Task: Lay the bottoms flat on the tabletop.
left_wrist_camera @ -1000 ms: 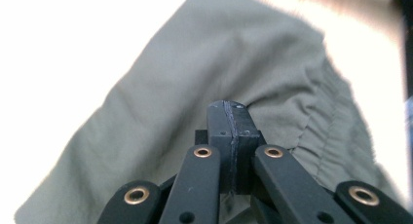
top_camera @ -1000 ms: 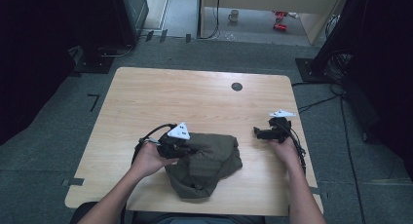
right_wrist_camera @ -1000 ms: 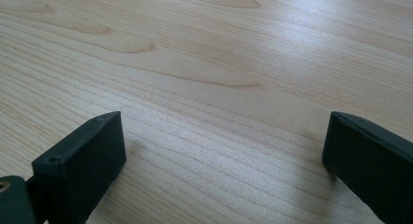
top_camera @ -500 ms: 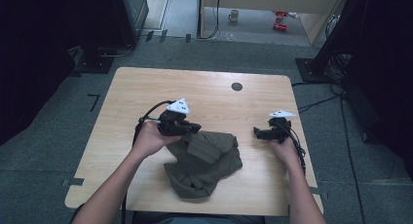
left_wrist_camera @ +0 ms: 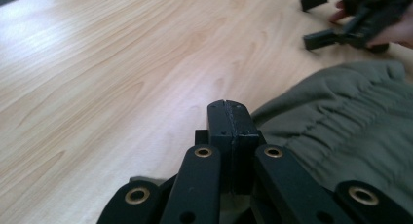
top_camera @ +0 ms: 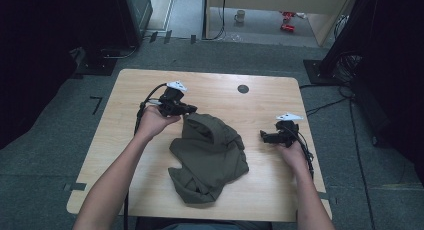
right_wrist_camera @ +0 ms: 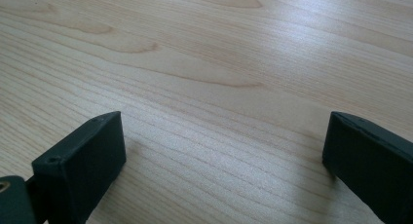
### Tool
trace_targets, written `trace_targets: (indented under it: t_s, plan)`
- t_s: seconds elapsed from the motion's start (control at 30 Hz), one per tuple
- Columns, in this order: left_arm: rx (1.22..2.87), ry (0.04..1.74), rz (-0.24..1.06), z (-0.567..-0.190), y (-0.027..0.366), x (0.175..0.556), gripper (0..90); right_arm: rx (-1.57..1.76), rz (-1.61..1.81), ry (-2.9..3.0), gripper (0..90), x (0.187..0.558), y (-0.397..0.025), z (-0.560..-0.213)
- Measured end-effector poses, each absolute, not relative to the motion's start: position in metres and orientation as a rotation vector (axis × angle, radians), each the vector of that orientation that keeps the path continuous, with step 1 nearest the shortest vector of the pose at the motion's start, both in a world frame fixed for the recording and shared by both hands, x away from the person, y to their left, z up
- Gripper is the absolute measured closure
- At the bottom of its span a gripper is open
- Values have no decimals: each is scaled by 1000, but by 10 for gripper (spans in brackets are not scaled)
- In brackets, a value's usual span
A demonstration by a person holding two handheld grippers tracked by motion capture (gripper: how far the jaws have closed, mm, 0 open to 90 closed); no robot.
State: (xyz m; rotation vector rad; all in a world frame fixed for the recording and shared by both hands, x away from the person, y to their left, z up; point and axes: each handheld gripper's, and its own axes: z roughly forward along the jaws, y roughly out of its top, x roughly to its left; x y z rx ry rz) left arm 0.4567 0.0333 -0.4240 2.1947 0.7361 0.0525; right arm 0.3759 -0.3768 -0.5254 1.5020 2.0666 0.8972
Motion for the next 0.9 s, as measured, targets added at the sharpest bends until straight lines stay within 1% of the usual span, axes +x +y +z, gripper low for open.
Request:
trace_targets:
  t_s: [0.17, 0.33, 0.47, 0.53, 0.63, 0.67, 0.9]
  plan:
    - [2154, 790, 34, -447, 40, 478, 900, 1503, 898, 2066, 16, 376, -377, -525]
    - [2148, 821, 31, -464, 43, 487, 900, 1503, 899, 2066, 15, 376, -376, -525]
    - [2149, 832, 97, -467, 44, 489, 891, 1503, 898, 2066, 16, 376, -376, -525]
    - [2140, 830, 149, -465, 46, 489, 835, 1502, 898, 2066, 16, 376, -376, -525]
    - [2113, 812, 184, -460, 51, 488, 753, 1503, 898, 2066, 16, 376, -376, -525]
    - [2102, 814, 180, -459, 54, 488, 718, 1502, 898, 2067, 16, 376, -376, -525]
    - [2143, 815, 82, -450, 61, 481, 646, 1502, 898, 2067, 16, 376, -376, -525]
